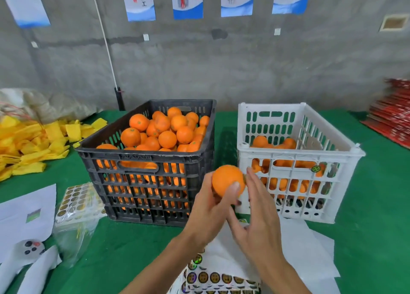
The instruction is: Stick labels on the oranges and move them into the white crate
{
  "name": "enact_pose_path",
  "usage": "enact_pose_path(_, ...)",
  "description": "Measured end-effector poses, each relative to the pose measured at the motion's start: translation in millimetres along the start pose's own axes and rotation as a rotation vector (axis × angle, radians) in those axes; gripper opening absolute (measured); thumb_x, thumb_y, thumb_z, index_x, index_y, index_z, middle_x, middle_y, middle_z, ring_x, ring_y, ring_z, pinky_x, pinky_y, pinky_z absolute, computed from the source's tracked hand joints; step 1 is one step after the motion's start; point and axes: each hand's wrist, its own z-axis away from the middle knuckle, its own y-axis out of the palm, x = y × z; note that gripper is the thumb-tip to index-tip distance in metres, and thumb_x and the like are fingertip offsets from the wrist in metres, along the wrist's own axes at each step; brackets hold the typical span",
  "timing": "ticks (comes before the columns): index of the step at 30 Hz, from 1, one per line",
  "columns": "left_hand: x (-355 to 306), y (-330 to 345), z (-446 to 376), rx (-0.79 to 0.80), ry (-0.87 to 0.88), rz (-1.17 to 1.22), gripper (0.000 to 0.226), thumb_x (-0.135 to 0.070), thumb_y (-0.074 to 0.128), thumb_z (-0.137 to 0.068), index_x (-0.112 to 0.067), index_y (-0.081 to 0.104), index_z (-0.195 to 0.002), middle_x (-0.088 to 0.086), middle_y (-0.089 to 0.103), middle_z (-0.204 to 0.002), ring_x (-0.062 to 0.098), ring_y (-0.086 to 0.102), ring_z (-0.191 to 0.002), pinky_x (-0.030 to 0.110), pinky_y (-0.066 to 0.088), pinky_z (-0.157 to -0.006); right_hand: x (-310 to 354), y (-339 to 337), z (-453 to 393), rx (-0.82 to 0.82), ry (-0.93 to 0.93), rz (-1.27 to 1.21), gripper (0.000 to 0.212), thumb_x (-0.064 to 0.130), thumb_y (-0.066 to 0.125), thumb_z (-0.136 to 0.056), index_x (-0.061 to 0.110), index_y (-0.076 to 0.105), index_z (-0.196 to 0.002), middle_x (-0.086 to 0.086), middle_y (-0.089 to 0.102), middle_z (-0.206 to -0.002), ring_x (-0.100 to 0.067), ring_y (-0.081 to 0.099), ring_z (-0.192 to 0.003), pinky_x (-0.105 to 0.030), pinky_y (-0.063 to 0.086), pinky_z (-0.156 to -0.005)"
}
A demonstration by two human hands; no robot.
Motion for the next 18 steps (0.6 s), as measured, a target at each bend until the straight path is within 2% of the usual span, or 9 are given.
enact_pose_path(2,-30,19,-30,-0.061,0.153,-0.100,0.058,-0.067,0.076,-0.082,-0.050,0.052,-0.133,-0.017,0.067,-0.123,0.012,0.072,-0.107,0.024,0.060,-0.084,-8,-11,-34,-0.121,0.048,0.058,0.076,0.042,0.058,-0.098,0.019,0.024,-0.161,0.002,0.029,-0.166,-0.014,0.029,-0.152,-0.029,0.024,-0.123)
enact_pose_path(4,-54,35,-61,-0.059,0.265,-0.256,0.073,-0.066,0.080,-0.079,-0.052,0.045,-0.141,-0.021,0.058,-0.135,0.008,0.065,-0.119,0.028,0.059,-0.094,-20,-23,-67,-0.188,0.131,0.135,0.079,0.029,0.070,-0.093,0.015,0.030,-0.159,-0.003,0.033,-0.164,-0.019,0.032,-0.150,-0.037,0.029,-0.120)
enact_pose_path(6,-70,48,-89,-0.022,0.280,-0.418,0.083,-0.064,0.078,-0.082,-0.049,0.035,-0.152,-0.011,0.052,-0.146,0.010,0.057,-0.129,0.037,0.053,-0.106,-32,-33,-92,-0.187,0.208,0.214,0.080,0.025,0.074,-0.093,0.010,0.030,-0.158,-0.006,0.031,-0.165,-0.024,0.030,-0.150,-0.040,0.026,-0.121)
enact_pose_path(8,-79,59,-113,0.032,0.198,-0.618,0.093,-0.067,0.068,-0.089,-0.040,0.017,-0.163,0.004,0.048,-0.152,0.023,0.050,-0.137,0.045,0.044,-0.113,-40,-36,-107,-0.148,0.262,0.258,0.079,0.025,0.069,-0.096,0.006,0.026,-0.159,-0.010,0.026,-0.167,-0.028,0.027,-0.152,-0.046,0.023,-0.125)
enact_pose_path(10,-81,62,-128,0.087,0.155,-0.847,0.093,-0.065,0.055,-0.099,-0.026,0.004,-0.167,0.013,0.045,-0.156,0.033,0.044,-0.142,0.051,0.039,-0.116,-45,-34,-113,-0.116,0.282,0.298,0.075,0.029,0.061,-0.100,0.002,0.024,-0.159,-0.015,0.024,-0.167,-0.031,0.026,-0.153,-0.050,0.023,-0.125)
enact_pose_path(12,-85,51,-136,0.078,0.193,-0.928,0.080,-0.056,0.049,-0.105,-0.020,0.013,-0.166,0.012,0.047,-0.157,0.032,0.045,-0.143,0.051,0.041,-0.115,-45,-29,-115,-0.091,0.233,0.321,0.070,0.035,0.056,-0.103,0.001,0.028,-0.158,-0.017,0.029,-0.164,-0.032,0.029,-0.152,-0.049,0.024,-0.125)
enact_pose_path(15,-92,5,-145,-0.084,0.300,-1.013,0.052,-0.042,0.050,-0.107,-0.019,0.044,-0.153,0.010,0.062,-0.140,0.027,0.058,-0.130,0.045,0.052,-0.101,-42,-15,-119,-0.019,0.068,0.332,0.060,0.038,0.057,-0.102,0.003,0.045,-0.150,-0.015,0.048,-0.154,-0.030,0.043,-0.144,-0.047,0.030,-0.122)
enact_pose_path(17,-94,-42,-152,-0.210,0.256,-1.184,0.041,-0.039,0.050,-0.107,-0.018,0.055,-0.141,0.013,0.067,-0.128,0.032,0.061,-0.121,0.045,0.053,-0.092,-35,-1,-124,0.066,0.014,0.356,0.058,0.042,0.052,-0.103,0.004,0.049,-0.148,-0.012,0.051,-0.152,-0.026,0.044,-0.144,-0.046,0.028,-0.123)
enact_pose_path(18,-95,-67,-155,-0.257,0.175,-1.282,0.040,-0.040,0.051,-0.105,-0.019,0.057,-0.139,0.014,0.065,-0.128,0.035,0.060,-0.122,0.045,0.052,-0.092,-31,6,-125,0.090,0.006,0.354,0.059,0.044,0.050,-0.104,0.005,0.049,-0.148,-0.012,0.052,-0.151,-0.025,0.045,-0.143,-0.045,0.028,-0.123)
